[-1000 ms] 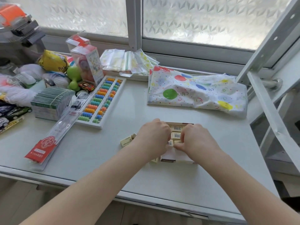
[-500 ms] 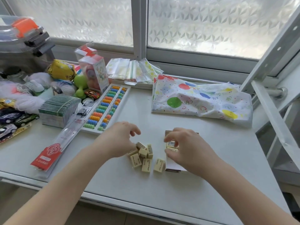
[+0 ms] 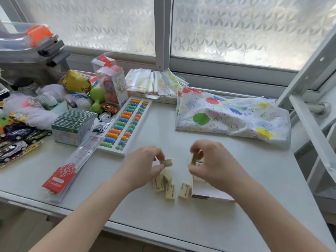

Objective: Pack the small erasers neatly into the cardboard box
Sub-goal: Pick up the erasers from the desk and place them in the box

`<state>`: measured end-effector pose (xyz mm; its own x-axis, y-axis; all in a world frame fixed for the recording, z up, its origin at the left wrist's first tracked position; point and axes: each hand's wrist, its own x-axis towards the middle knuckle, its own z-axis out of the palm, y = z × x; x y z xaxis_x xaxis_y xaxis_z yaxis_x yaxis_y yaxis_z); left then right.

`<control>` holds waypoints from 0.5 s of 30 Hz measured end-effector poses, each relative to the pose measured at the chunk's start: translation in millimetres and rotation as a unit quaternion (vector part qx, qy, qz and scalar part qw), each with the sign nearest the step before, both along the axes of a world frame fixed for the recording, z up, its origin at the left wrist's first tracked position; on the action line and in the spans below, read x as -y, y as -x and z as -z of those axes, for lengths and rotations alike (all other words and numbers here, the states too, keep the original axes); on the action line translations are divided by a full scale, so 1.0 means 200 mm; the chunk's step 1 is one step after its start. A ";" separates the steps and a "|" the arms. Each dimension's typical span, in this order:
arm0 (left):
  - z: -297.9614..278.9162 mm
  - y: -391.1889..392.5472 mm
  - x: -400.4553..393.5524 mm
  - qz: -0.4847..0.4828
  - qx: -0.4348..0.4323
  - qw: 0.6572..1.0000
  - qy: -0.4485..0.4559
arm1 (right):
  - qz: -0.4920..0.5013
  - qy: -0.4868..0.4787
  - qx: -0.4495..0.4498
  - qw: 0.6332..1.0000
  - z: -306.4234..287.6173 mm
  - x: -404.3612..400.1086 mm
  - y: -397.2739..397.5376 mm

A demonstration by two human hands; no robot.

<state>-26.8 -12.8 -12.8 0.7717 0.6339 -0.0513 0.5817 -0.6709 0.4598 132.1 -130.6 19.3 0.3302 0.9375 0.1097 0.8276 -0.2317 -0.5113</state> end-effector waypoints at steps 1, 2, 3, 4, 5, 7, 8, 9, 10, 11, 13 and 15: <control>-0.03 0.00 0.00 -0.016 0.044 0.999 0.007 | 0.036 -0.010 -0.017 0.999 -0.03 0.05 -0.06; -0.06 -0.01 0.02 -0.024 0.090 0.996 0.013 | 0.069 -0.015 -0.025 0.997 -0.05 0.09 -0.11; -0.11 -0.03 0.05 -0.020 0.126 0.992 0.020 | 0.094 -0.011 -0.023 0.995 -0.06 0.14 -0.16; -0.15 -0.05 0.10 -0.005 0.147 0.989 0.030 | 0.110 0.002 -0.013 0.994 -0.06 0.18 -0.18; -0.17 -0.08 0.15 0.017 0.151 0.988 0.038 | 0.120 0.019 0.000 0.993 -0.05 0.21 -0.19; -0.18 -0.15 0.27 0.063 0.124 0.990 0.037 | 0.126 0.049 0.039 0.990 0.00 0.25 -0.18; -0.16 -0.18 0.31 0.076 0.105 0.991 0.028 | 0.124 0.059 0.069 0.988 0.03 0.26 -0.17; -0.14 -0.21 0.34 0.081 0.084 0.993 0.015 | 0.121 0.063 0.098 0.986 0.06 0.26 -0.15; -0.11 -0.24 0.36 0.080 0.061 0.995 0.002 | 0.120 0.061 0.120 0.984 0.08 0.26 -0.14; -0.08 -0.25 0.37 0.077 0.038 0.996 -0.010 | 0.120 0.059 0.136 0.982 0.10 0.25 -0.13; -0.05 -0.27 0.37 0.071 -0.002 0.997 -0.036 | 0.117 0.072 0.167 0.976 0.11 0.26 -0.11; -0.04 -0.27 0.36 0.076 -0.020 0.995 -0.062 | 0.106 0.073 0.196 0.972 0.13 0.27 -0.11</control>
